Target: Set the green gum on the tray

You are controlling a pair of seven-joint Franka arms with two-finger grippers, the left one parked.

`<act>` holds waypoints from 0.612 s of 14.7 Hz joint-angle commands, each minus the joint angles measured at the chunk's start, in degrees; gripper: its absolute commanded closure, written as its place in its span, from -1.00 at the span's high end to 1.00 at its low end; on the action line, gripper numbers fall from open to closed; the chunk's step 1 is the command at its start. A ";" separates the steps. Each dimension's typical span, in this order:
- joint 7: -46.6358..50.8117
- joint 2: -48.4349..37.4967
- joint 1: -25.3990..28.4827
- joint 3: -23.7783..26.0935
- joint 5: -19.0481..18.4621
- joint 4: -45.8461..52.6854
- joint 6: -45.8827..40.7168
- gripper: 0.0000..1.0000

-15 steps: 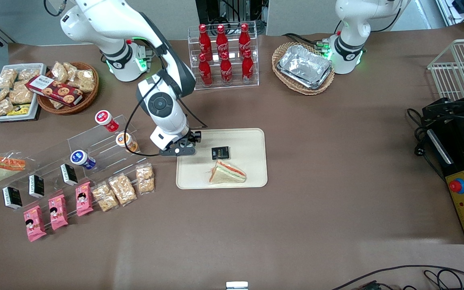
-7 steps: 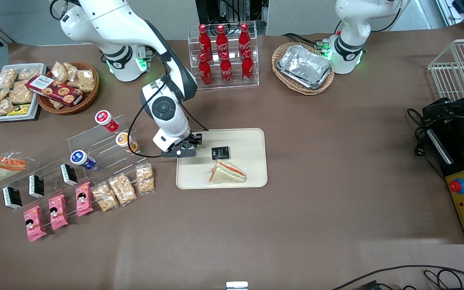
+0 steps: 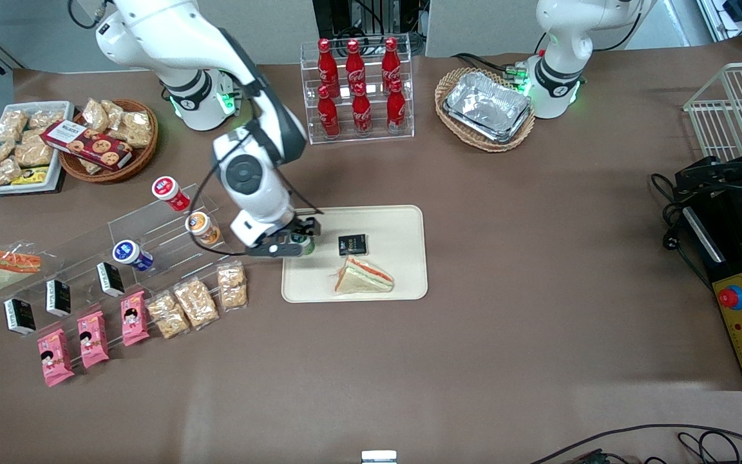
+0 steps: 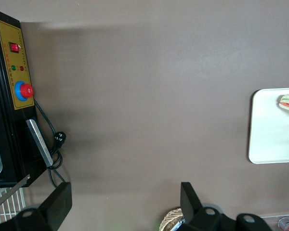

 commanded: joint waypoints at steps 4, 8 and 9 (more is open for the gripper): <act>-14.24 -14.77 -14.23 -0.77 -0.70 0.20 -15.66 0.99; -25.31 -19.10 -25.39 -0.77 -2.47 5.10 -29.08 0.99; -28.21 -19.10 -27.68 -0.77 -2.56 7.99 -34.18 0.99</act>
